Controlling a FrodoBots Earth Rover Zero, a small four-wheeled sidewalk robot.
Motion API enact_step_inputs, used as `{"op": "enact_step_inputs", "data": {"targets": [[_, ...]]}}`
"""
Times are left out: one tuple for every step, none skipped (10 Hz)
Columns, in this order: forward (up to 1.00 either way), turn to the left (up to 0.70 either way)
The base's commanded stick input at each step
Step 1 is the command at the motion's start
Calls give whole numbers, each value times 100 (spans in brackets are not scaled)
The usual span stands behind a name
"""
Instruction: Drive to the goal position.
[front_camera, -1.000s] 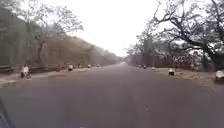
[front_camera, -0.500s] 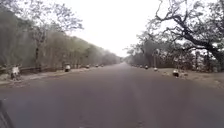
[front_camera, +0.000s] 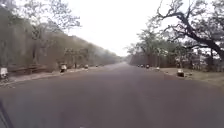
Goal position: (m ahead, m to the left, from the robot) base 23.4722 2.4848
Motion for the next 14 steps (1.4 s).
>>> {"op": "enact_step_inputs", "data": {"targets": [[100,-4],[100,-4],[100,-4],[100,0],[100,0],[100,-12],[100,-23],[100,-35],[100,0],[100,0],[100,0],[100,0],[100,0],[100,0]]}}
